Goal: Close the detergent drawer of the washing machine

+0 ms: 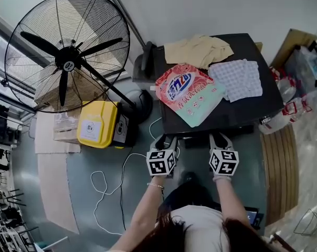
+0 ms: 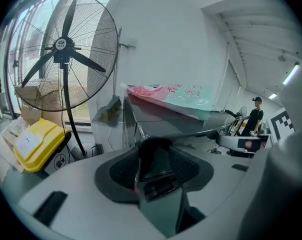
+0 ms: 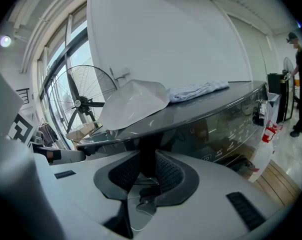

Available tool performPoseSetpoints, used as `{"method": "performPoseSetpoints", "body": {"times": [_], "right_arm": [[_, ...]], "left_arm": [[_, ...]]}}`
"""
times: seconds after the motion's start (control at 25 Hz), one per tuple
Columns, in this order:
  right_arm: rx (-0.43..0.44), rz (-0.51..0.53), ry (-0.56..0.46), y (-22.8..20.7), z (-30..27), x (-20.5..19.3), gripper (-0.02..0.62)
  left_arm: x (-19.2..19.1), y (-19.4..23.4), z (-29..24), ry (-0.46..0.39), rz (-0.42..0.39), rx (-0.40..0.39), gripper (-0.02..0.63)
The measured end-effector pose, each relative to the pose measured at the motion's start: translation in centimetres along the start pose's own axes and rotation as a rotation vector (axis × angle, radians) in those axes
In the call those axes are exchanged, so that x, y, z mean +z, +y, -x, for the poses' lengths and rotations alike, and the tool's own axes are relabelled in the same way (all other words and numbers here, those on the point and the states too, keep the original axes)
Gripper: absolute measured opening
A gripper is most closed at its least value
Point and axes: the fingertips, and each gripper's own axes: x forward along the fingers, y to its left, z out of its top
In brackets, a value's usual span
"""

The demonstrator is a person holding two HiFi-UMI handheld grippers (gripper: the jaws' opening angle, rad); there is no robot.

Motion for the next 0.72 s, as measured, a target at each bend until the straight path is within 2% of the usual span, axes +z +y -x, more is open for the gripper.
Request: {"method": "performPoseSetpoints", "body": {"times": [0.32,0.4,0.72], "right_arm": [[0.001,0.005,0.017,0.2,0.2,-0.2,0.106],[0.003,0.005,0.028,0.3,0.2,-0.3,0.107],[0.027,0.004,0.021,0.9,1.4,0.1,0.106]], "left_arm": [[-0.3,0.2,0.5,0.012,0.000,0.011,0.194],[-0.4,0.3,0.8,0.007,0.004,0.018,0.162],[-0.1,-0.3,2.6,-0.029,-0.002,0.010,0.146]]}}
